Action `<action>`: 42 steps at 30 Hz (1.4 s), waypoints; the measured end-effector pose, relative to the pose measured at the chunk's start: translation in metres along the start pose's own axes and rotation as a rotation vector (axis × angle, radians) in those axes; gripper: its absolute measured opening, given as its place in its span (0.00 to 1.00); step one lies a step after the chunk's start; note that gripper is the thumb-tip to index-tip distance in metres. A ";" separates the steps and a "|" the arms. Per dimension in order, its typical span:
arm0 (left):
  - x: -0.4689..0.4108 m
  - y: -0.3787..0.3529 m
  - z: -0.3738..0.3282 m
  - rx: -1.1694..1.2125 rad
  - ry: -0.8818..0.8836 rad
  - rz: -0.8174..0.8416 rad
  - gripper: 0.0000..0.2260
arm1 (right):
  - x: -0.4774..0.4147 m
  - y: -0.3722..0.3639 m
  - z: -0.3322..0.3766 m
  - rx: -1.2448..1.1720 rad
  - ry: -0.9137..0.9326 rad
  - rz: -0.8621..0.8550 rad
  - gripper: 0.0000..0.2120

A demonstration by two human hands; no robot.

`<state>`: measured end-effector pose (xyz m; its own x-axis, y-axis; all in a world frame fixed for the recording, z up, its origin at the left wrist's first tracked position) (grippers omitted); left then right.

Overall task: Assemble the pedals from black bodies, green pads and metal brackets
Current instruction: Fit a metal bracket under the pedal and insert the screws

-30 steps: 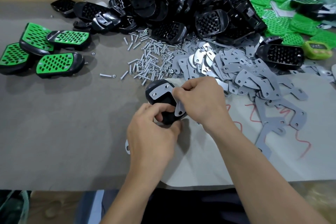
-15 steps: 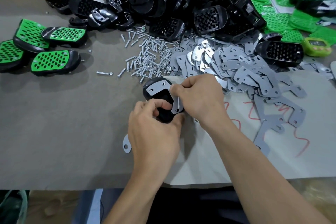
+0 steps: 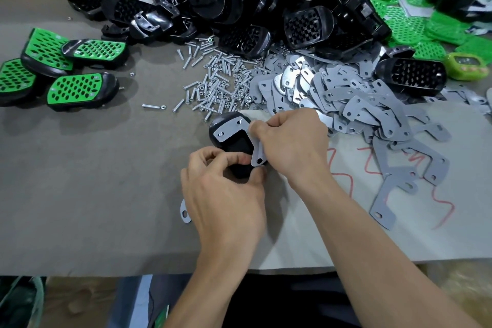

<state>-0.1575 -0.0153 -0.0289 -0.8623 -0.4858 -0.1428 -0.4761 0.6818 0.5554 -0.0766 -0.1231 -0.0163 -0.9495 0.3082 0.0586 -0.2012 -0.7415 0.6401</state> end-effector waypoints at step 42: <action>-0.018 0.022 0.000 -0.138 0.172 0.301 0.11 | -0.008 -0.004 0.001 0.050 0.098 0.051 0.16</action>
<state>-0.1521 0.0084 -0.0138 -0.9129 -0.3679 0.1766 -0.1683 0.7336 0.6584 -0.0685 -0.1222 -0.0185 -0.9777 0.2093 0.0179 -0.1425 -0.7235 0.6755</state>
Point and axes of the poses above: each hand's wrist, its own x-axis away from the middle knuckle, its own y-axis out of the back of the hand, z = x × y, the point moved 2 cm from there along -x, towards the middle knuckle, and after that the axes turned 1 degree about -y, right-handed, at the moved point
